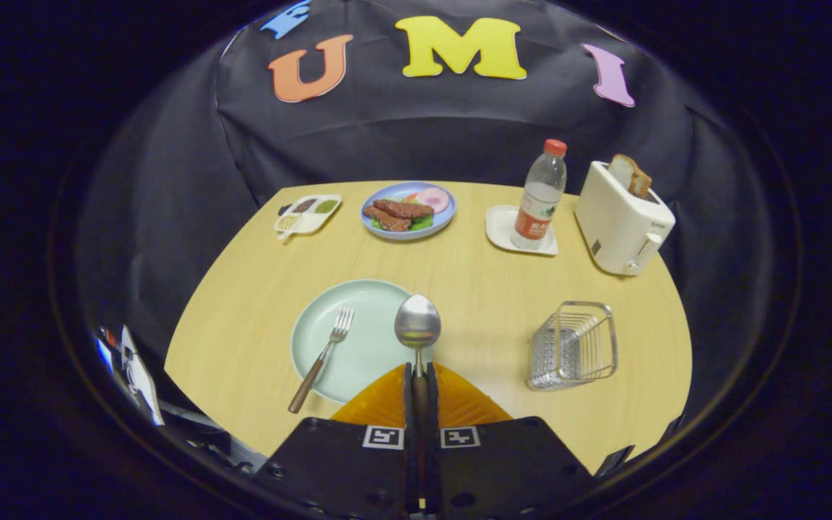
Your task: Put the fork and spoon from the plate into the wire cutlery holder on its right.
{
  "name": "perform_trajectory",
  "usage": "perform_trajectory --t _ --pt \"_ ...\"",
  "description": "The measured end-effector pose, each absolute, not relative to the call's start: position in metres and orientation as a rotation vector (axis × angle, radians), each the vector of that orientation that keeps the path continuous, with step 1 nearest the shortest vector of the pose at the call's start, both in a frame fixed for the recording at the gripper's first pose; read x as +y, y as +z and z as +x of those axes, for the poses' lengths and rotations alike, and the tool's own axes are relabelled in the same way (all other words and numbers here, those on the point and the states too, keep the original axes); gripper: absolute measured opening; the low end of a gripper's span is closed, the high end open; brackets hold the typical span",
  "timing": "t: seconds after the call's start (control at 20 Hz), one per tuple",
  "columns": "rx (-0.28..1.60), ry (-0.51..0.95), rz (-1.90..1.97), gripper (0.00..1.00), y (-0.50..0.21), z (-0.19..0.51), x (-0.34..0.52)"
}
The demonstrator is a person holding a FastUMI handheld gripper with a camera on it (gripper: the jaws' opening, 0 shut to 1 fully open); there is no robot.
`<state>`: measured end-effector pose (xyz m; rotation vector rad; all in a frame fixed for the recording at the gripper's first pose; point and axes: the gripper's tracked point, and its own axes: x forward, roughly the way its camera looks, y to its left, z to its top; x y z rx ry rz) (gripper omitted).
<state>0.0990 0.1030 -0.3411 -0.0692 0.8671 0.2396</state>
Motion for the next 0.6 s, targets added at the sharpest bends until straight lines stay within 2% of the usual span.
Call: perform_trajectory --t 0.3,0.6 --pt "0.838 0.168 -0.06 0.04 -0.317 0.105 0.014" --pt "0.904 0.101 -0.056 0.04 -0.334 0.106 -0.037"
